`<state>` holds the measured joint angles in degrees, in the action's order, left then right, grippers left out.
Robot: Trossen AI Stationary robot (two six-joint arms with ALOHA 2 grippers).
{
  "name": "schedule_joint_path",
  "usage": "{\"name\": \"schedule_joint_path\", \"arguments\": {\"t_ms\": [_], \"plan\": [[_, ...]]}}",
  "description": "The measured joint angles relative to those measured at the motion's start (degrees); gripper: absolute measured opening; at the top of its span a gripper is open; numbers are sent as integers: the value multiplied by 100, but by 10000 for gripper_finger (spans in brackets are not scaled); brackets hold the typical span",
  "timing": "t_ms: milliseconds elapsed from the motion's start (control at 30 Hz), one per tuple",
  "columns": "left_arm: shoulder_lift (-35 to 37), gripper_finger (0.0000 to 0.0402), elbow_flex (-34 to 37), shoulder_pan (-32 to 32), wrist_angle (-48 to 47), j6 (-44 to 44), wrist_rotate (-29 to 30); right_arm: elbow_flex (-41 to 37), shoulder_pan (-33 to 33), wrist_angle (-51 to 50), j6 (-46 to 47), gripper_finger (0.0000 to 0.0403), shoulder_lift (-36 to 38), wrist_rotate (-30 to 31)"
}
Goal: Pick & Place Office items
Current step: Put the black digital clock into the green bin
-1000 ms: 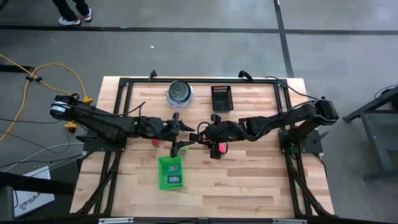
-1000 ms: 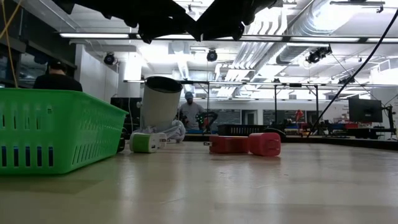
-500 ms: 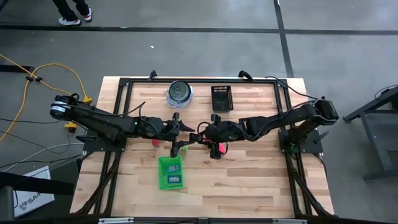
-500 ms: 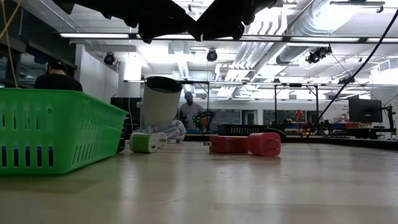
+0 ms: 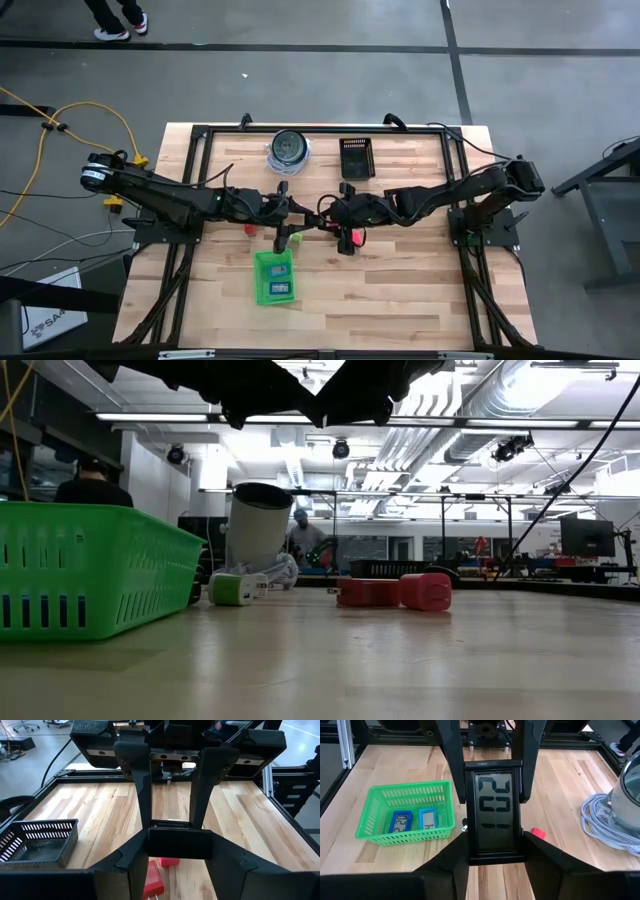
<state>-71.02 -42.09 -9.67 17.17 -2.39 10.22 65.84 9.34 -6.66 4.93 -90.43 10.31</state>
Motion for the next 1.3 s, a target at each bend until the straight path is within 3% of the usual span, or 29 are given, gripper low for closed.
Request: {"name": "schedule_joint_path", "arguments": {"t_ms": [500,1300], "plan": [[0,160,0,0,0,21,-22,0,-4,2,2,150,0,-123],[2,160,0,0,0,2,1,11,2,-261,-27,248,0,-137]]}}
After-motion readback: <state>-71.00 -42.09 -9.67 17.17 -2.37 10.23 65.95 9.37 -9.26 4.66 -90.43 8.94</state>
